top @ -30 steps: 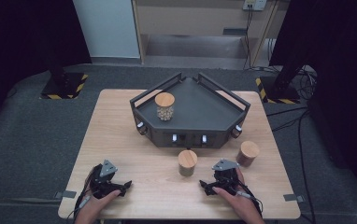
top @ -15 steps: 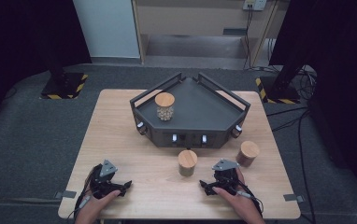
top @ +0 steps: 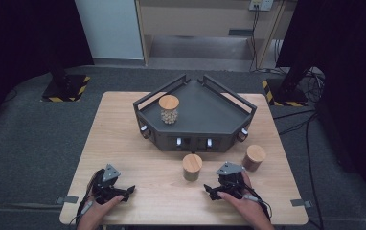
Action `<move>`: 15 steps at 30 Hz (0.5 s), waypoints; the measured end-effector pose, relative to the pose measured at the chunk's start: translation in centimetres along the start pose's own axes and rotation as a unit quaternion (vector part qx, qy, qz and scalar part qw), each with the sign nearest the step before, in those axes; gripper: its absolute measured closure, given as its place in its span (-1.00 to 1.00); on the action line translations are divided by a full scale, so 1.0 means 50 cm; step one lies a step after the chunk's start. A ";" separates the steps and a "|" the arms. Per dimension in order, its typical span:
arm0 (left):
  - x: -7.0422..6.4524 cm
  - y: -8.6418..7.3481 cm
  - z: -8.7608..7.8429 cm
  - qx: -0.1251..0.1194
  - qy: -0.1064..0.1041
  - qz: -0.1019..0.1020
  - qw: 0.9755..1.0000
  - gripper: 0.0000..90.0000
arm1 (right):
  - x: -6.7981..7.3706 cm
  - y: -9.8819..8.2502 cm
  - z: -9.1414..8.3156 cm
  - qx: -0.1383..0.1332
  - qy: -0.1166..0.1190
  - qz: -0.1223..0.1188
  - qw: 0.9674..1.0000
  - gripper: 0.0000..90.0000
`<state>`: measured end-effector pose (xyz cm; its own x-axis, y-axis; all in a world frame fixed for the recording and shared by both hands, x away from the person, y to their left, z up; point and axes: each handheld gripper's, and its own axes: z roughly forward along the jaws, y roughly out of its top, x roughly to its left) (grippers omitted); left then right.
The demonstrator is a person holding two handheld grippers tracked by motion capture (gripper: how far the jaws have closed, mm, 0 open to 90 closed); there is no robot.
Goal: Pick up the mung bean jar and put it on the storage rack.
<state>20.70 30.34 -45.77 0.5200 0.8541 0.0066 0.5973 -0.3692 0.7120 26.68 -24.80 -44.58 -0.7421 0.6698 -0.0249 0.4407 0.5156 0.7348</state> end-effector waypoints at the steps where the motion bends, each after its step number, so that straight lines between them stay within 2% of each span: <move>1: 0.000 0.000 0.000 0.000 0.000 0.000 1.000 -0.98 | 0.000 0.005 0.000 0.001 0.002 -0.001 1.000 -0.93; 9: 0.000 0.000 0.000 0.000 0.000 -0.001 1.000 -0.98 | 0.009 0.029 0.006 0.006 0.014 -0.018 1.000 -0.93; 15: 0.000 0.000 0.000 0.000 0.000 0.000 1.000 -0.98 | 0.009 0.042 0.011 0.007 0.020 -0.014 1.000 -0.92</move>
<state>20.68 30.33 -45.76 0.5191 0.8547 0.0065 0.5980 -0.3686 0.7117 27.54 -23.13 -43.42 -0.7735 0.6335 -0.0184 0.4262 0.5414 0.7247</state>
